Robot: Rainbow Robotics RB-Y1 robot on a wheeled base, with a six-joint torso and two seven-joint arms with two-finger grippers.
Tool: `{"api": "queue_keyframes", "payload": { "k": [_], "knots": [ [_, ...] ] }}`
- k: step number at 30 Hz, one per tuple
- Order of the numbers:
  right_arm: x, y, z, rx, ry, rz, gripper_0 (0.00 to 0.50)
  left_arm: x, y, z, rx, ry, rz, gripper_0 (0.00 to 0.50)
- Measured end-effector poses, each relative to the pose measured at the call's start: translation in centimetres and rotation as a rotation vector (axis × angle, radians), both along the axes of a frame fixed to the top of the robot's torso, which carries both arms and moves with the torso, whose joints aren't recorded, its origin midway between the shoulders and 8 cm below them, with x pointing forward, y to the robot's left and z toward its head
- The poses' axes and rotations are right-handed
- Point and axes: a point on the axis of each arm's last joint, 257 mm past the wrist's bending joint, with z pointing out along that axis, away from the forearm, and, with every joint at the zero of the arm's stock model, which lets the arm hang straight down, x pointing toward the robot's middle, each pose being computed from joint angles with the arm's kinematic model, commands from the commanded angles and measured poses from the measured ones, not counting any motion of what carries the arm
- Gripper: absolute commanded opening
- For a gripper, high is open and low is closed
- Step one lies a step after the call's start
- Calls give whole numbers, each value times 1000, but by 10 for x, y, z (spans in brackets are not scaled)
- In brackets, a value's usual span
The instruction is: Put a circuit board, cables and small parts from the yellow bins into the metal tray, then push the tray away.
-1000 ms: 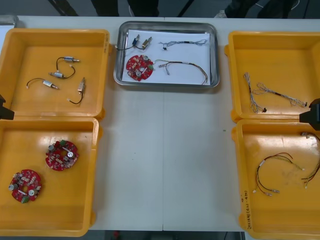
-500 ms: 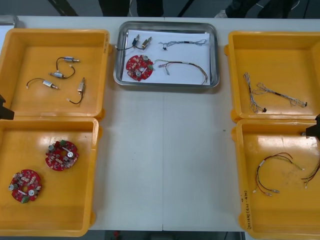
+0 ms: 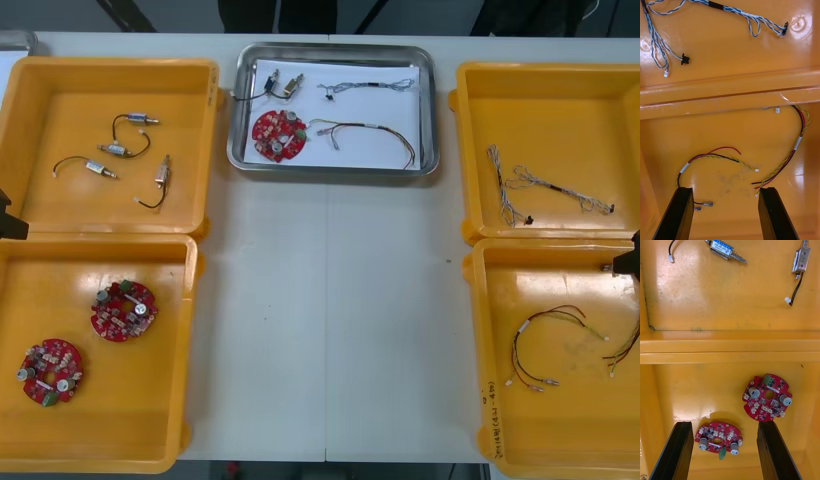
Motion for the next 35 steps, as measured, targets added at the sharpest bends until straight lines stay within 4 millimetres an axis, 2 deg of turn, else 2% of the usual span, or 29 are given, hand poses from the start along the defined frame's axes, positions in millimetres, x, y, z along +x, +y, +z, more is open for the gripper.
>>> {"api": "queue_keyframes", "payload": {
  "k": [35],
  "knots": [
    [0, 0, 0, -1, 0, 0, 500, 0, 0, 0, 0, 0, 0, 500]
  ]
}}
